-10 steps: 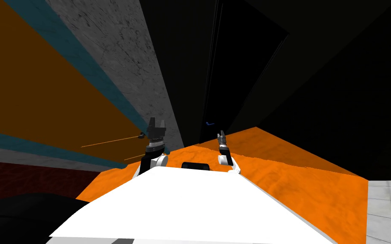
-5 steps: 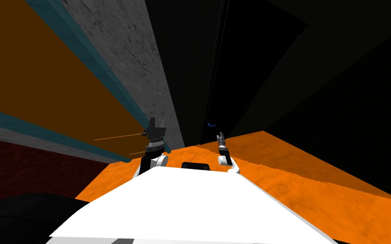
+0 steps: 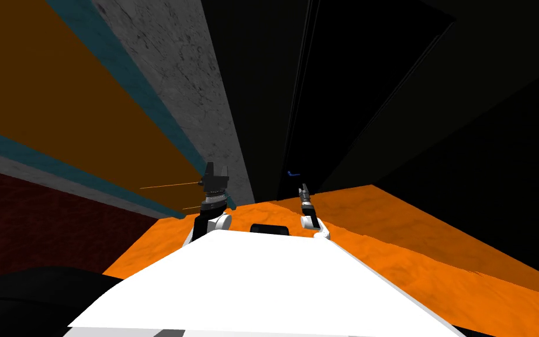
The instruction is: Pull the door open
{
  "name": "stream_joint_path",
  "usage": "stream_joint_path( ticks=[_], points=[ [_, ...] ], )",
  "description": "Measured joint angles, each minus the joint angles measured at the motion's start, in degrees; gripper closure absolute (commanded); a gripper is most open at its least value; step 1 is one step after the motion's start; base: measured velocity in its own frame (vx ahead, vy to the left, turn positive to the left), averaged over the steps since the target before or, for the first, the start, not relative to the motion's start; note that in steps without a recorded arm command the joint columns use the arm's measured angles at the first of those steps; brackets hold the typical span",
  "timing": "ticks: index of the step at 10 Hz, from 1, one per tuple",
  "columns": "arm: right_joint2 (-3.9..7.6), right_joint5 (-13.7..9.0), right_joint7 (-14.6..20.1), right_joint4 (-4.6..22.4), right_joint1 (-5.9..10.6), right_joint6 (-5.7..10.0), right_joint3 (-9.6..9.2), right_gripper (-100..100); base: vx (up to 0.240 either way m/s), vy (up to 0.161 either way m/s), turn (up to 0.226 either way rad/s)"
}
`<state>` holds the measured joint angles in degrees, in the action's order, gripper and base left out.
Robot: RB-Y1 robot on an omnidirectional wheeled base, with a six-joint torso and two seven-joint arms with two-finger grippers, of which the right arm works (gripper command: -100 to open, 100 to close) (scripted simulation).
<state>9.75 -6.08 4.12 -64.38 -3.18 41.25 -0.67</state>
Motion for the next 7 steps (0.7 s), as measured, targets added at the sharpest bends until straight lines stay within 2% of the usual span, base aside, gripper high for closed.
stream_joint_path(
  ticks=[2, 7],
  points=[
    [0.14, -0.1, 0.2, 2.8, 0.82, 0.72, -0.09, -100, 0.032, -0.069, 0.146],
    [1.21, -0.4, 1.6, 12.1, 4.10, 2.83, -0.32, -100, 0.040, -0.098, 0.186]
  ],
)
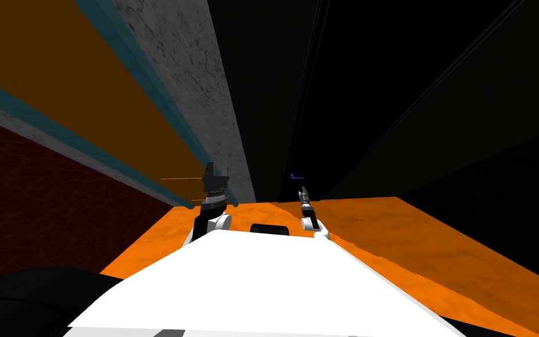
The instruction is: Pull the door open
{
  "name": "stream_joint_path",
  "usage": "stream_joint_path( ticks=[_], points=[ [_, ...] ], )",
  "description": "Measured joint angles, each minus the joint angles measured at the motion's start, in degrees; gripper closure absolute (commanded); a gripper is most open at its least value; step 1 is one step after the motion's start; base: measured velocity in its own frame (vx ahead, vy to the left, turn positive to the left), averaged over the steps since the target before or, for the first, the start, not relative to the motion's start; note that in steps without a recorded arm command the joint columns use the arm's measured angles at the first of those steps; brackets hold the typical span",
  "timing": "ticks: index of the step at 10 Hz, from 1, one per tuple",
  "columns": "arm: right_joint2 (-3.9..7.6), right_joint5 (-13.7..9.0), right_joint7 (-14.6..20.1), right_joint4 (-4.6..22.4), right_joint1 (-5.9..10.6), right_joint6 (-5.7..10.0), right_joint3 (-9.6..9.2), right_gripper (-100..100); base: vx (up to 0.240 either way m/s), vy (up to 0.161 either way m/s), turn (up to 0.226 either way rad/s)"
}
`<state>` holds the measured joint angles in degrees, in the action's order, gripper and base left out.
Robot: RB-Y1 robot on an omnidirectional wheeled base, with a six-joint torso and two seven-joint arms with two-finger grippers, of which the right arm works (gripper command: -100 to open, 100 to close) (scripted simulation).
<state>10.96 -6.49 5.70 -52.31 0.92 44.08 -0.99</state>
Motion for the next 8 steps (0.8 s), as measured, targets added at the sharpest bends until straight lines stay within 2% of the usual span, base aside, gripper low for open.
stream_joint_path(
  ticks=[4, 8],
  points=[
    [0.58, -0.2, 0.8, 6.9, 2.44, 1.63, -0.16, -100, 0.032, -0.083, 0.141],
    [1.25, -0.4, 1.7, 12.3, 4.28, 2.84, -0.31, -100, 0.023, -0.081, 0.114]
  ],
)
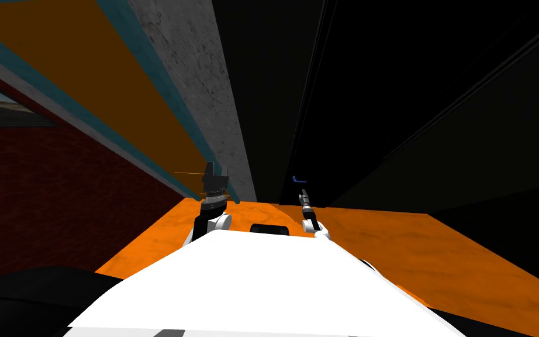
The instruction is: Pull the door open
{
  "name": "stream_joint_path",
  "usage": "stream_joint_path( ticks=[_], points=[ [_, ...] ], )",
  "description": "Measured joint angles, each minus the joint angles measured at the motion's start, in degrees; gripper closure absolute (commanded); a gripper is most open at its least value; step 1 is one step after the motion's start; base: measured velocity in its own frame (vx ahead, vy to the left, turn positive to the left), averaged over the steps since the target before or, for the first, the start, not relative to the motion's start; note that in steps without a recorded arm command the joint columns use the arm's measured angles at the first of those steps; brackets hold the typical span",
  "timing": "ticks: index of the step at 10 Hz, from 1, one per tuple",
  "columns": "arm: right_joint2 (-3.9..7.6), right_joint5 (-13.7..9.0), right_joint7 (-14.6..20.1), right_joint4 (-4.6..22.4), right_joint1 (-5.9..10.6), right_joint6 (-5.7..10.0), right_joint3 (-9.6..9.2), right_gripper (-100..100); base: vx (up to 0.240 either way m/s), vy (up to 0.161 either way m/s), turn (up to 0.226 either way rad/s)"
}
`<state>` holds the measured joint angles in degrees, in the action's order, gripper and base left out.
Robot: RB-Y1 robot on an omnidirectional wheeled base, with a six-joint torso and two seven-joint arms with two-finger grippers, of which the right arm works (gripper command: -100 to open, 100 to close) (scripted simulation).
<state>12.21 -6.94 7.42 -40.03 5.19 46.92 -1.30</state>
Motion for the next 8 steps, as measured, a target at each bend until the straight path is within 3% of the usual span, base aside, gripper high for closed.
stream_joint_path(
  ticks=[5, 8],
  points=[
    [0.51, -0.2, 0.7, 5.0, 1.53, 1.14, -0.16, -100, 0.016, -0.056, 0.081],
    [1.56, -0.6, 1.5, 4.6, 0.42, 1.34, 0.32, -100, 0.167, 0.040, 0.124]
  ],
)
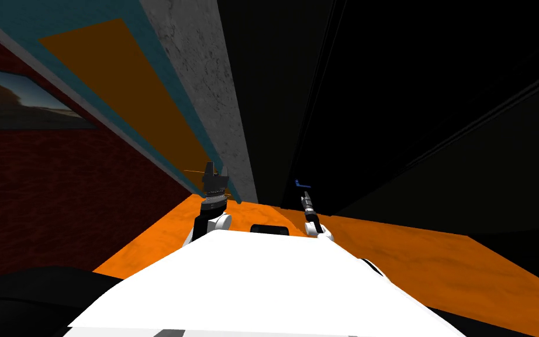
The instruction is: Pull the door open
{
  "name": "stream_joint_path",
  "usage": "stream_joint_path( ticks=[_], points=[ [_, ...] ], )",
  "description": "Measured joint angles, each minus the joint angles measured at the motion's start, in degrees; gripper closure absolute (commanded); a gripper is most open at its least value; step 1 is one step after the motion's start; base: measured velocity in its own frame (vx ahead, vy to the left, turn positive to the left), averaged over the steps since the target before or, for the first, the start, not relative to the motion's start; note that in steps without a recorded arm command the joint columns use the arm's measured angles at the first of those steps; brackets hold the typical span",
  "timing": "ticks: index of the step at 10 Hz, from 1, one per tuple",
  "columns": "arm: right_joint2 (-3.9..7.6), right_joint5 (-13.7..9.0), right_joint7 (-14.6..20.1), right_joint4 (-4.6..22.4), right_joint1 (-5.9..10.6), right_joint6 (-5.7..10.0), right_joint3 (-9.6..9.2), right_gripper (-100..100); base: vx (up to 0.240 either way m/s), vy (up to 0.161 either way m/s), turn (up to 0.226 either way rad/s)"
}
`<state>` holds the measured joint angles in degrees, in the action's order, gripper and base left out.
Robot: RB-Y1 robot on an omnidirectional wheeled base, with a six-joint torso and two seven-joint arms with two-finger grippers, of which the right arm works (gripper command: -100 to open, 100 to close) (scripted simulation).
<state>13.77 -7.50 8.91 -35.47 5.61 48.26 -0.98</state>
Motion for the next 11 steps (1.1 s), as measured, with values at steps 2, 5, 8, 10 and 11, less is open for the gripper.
stream_joint_path(
  ticks=[2, 5, 8, 10, 11],
  points=[
    [1.25, -0.6, 1.0, -0.2, -1.12, 0.53, 0.79, -100, 0.144, 0.053, 0.116],
    [3.42, -1.4, 3.0, 4.2, -1.26, 4.09, 1.81, -100, 0.196, 0.015, 0.156],
    [4.83, -2.0, 4.1, 3.3, -2.51, 3.92, 2.63, 100, 0.089, 0.004, 0.038],
    [4.81, -2.0, 4.0, 3.1, -2.45, 3.99, 2.62, 100, -0.029, -0.001, 0.001],
    [4.78, -1.9, 4.0, 3.2, -2.51, 3.88, 2.59, 100, -0.018, 0.001, 0.001]
  ],
)
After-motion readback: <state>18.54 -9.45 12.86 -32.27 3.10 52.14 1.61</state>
